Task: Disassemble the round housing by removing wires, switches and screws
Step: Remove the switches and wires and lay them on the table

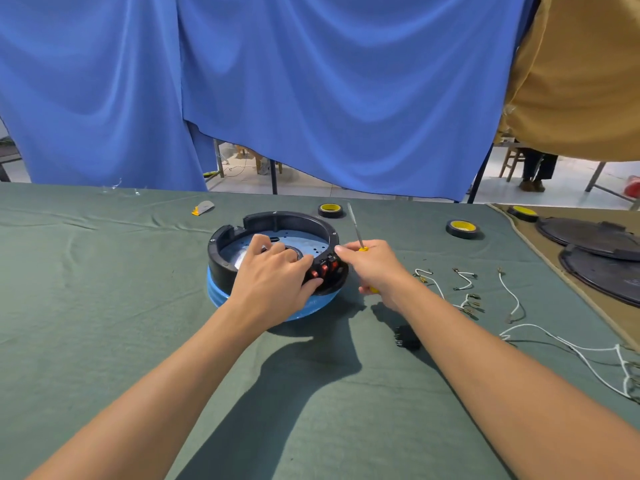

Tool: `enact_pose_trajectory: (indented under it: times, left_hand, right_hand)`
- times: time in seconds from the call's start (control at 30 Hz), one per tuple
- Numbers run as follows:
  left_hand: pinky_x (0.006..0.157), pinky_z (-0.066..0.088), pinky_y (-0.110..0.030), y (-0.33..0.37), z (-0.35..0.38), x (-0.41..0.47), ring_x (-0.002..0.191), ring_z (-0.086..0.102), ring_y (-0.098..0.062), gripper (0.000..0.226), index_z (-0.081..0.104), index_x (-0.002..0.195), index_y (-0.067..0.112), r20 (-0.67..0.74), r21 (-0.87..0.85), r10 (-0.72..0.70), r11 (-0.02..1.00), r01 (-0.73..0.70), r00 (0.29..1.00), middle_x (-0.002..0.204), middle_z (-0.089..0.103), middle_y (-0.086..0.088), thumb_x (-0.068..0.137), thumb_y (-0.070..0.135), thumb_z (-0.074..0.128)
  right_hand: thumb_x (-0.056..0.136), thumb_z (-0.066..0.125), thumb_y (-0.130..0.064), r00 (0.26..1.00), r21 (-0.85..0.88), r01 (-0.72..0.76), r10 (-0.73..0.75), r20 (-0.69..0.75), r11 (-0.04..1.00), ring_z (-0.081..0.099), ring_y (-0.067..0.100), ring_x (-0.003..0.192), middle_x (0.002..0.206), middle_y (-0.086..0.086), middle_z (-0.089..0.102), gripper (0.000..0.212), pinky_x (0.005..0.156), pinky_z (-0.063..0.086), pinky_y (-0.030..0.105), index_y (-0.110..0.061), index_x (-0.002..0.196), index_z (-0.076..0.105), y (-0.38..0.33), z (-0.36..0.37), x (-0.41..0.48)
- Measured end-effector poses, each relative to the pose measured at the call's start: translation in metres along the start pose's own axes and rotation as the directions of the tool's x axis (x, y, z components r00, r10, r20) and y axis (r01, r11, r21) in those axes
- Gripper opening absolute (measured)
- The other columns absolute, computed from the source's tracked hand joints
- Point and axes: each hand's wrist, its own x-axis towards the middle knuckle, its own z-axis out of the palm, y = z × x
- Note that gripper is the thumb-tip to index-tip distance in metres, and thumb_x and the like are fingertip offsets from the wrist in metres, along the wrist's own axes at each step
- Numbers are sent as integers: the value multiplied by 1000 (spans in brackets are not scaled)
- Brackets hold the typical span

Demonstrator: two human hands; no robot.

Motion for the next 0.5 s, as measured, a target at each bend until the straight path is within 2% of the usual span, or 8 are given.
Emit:
enact_pose_trajectory:
  times: [0.1,0.2,0.3,0.4,0.5]
  left_hand:
    - [81,32,-37,-3,-6,5,80,63,-22,48,73,93,26,60,-34,-13,999,15,998,78,70,5,93,61,40]
    - [70,37,-33,-5,-9,19,91,61,-23,60,74,93,34,164,-190,-121,970,151,979,88,69,4,91,69,25]
    - [72,48,-35,-9,-10,37,100,60,-26,43,74,98,40,298,-350,-141,904,245,944,102,71,5,91,65,41]
    - [78,53,-38,-14,-8,43,96,63,-22,32,76,94,32,322,-431,-117,865,256,939,97,74,3,90,56,55]
    - [92,51,-35,-14,-6,42,98,66,-15,32,72,111,23,380,-623,-124,699,352,917,102,74,1,89,44,65]
  right_hand:
    - [81,71,-33,992,33,30,-26,-120,999,47,17,63,86,9,65,22,50,39,29,-19,83,55,2,-7,-11]
    - [76,65,-31,998,14,-10,11,-65,1000,45,20,65,91,9,57,26,50,37,30,-22,90,45,11,-9,-30]
    - [76,53,-27,1000,-21,-24,24,4,999,44,22,62,91,9,54,18,48,36,29,-24,90,42,27,-6,-46]
    - [86,51,-23,1000,-83,5,-2,31,997,45,22,64,92,10,53,13,44,37,26,-24,94,41,41,-7,-56]
    - [92,50,-24,999,-136,39,-33,43,990,45,20,63,93,11,56,6,42,37,23,-21,96,45,46,-11,-61]
